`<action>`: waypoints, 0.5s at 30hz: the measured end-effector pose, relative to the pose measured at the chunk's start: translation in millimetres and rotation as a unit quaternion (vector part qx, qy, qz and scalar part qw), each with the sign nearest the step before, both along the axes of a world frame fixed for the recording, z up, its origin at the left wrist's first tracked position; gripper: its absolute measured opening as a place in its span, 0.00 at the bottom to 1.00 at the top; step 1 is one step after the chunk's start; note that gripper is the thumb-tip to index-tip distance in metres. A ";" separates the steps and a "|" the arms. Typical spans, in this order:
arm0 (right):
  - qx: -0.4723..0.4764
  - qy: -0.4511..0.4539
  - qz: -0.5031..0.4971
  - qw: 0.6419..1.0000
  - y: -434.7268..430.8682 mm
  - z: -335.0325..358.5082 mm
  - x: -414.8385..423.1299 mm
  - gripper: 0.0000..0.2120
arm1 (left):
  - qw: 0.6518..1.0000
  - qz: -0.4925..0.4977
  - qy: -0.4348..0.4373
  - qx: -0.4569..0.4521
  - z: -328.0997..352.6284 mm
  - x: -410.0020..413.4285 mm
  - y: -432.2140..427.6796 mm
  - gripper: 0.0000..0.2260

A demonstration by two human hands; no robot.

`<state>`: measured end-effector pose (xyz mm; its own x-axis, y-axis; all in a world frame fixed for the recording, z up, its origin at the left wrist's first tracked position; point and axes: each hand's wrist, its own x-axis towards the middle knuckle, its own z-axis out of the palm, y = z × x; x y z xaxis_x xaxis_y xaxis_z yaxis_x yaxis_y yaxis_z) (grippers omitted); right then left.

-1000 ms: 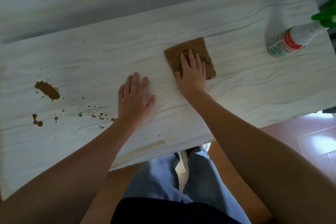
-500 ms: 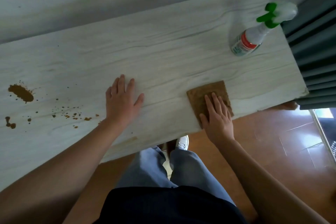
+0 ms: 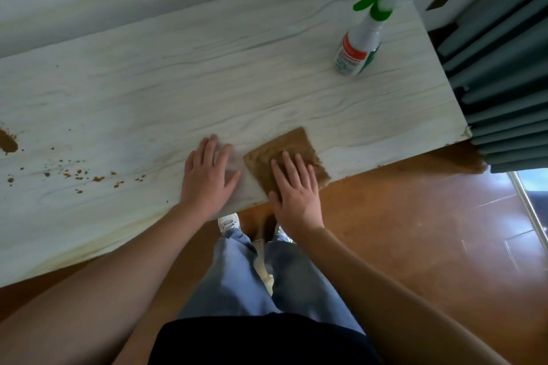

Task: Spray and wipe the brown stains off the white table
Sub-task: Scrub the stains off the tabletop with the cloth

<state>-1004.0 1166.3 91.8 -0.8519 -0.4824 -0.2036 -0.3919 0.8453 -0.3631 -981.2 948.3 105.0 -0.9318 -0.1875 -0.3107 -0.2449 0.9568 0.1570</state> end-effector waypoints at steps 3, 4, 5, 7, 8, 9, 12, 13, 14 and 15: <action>-0.003 -0.001 0.032 0.999 -2.2 -3.3 13.8 0.30 | 1.000 -0.010 -0.016 -0.010 3.1 -0.9 0.7 0.28; -0.006 0.001 0.036 0.999 3.7 -3.9 7.3 0.30 | 1.000 -0.008 -0.018 -0.009 4.4 -1.1 0.7 0.28; -0.010 0.007 0.037 0.999 11.8 -4.8 -0.6 0.30 | 1.000 -0.006 -0.017 -0.008 5.5 -1.5 0.6 0.28; -0.013 0.021 0.017 1.000 32.2 -6.1 -20.7 0.31 | 1.000 -0.003 -0.015 -0.002 7.1 -2.1 1.0 0.28; -0.010 0.024 -0.005 1.000 43.6 -6.5 -32.6 0.32 | 1.000 -0.002 -0.015 -0.001 7.5 -2.4 0.9 0.28; -0.003 0.026 -0.029 0.999 55.2 -6.7 -44.9 0.32 | 1.000 -0.001 -0.017 -0.001 7.5 -2.4 0.9 0.28; 0.027 0.022 -0.085 0.996 84.8 -5.6 -74.9 0.31 | 1.000 -0.003 -0.015 0.003 7.6 -0.9 1.4 0.28; 0.033 0.021 -0.097 0.995 89.3 -5.2 -80.7 0.30 | 1.000 -0.003 -0.014 0.006 7.9 -0.4 1.1 0.28; 0.035 0.021 -0.106 0.993 90.3 -4.9 -83.8 0.30 | 1.000 -0.004 -0.015 0.009 8.3 -0.4 0.3 0.28; 0.034 0.021 -0.113 0.993 87.8 -4.7 -83.8 0.30 | 1.000 -0.005 -0.019 0.012 8.3 -0.5 -0.9 0.28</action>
